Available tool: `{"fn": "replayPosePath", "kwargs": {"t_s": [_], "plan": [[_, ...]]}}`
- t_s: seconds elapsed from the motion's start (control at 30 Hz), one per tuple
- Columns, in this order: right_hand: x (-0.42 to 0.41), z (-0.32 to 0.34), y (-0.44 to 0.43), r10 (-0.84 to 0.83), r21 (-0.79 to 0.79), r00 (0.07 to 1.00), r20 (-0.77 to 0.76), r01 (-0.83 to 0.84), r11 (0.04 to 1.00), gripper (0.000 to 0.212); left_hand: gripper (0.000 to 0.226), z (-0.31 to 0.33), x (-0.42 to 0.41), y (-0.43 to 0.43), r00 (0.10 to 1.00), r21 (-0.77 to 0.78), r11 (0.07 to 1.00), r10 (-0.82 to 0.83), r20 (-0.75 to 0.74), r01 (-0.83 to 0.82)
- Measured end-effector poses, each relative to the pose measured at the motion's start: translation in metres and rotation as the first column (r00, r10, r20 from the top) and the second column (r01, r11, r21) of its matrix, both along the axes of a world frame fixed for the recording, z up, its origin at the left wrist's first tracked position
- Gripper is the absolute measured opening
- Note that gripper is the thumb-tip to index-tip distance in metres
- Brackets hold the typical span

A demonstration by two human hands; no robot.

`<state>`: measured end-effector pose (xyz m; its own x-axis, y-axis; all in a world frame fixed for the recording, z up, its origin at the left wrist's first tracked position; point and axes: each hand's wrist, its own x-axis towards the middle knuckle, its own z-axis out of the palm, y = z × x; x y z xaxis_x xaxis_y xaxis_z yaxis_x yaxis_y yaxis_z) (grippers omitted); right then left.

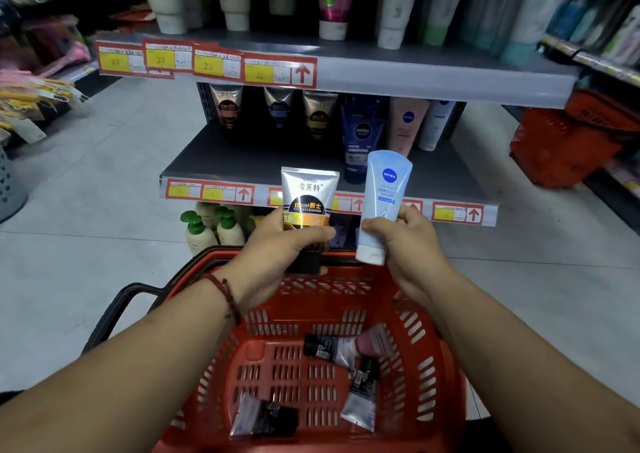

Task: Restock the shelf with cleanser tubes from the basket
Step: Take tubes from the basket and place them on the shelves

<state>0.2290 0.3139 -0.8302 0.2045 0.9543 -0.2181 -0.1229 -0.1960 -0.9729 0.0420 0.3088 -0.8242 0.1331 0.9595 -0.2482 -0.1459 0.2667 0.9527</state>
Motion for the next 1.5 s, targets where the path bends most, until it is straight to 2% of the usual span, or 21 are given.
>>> {"fn": "replayPosePath", "kwargs": {"t_s": [0.13,0.3,0.53,0.67,0.83,1.0,1.1,1.23,1.43,1.5], "plan": [[0.03,0.006,0.002,-0.117,0.041,0.992,0.045,0.115,0.992,0.03,0.036,0.003,0.045,0.006,0.996,0.066,0.998,0.011,-0.086,-0.005],[0.079,0.013,0.016,-0.217,0.089,0.972,0.094,0.209,0.974,0.03,0.026,0.002,0.102,0.024,0.99,0.092,0.994,0.064,-0.126,-0.053],[0.141,0.004,0.079,-0.271,0.076,0.96,0.065,0.266,0.961,0.053,0.041,-0.007,0.165,0.07,0.989,0.121,0.992,0.051,-0.142,-0.033],[0.157,0.0,0.13,-0.318,0.139,0.942,0.111,0.302,0.943,0.065,0.045,-0.009,0.183,0.098,0.987,0.189,0.98,0.093,-0.128,-0.068],[0.168,-0.012,0.201,-0.361,0.226,0.922,0.139,0.325,0.918,0.063,0.045,-0.015,0.187,0.134,0.989,0.254,0.966,0.086,-0.124,-0.052],[0.18,-0.021,0.254,-0.386,0.342,0.9,0.2,0.305,0.889,0.032,0.049,-0.023,0.179,0.16,0.974,0.343,0.939,0.055,-0.22,0.025],[0.18,-0.02,0.269,-0.389,0.434,0.899,0.202,0.274,0.858,0.019,0.048,-0.034,0.176,0.165,0.981,0.358,0.933,0.046,-0.19,0.025],[0.174,-0.031,0.278,-0.331,0.494,0.93,0.158,0.216,0.842,0.027,0.052,-0.049,0.173,0.168,0.986,0.35,0.936,0.029,-0.166,0.032],[0.164,-0.04,0.278,-0.312,0.442,0.921,0.234,0.185,0.878,0.035,0.055,-0.052,0.168,0.161,0.988,0.384,0.923,0.04,-0.148,0.021],[0.161,-0.039,0.28,-0.303,0.433,0.914,0.27,0.166,0.886,0.027,0.052,-0.05,0.162,0.156,0.986,0.392,0.92,0.065,-0.155,0.001]]}}
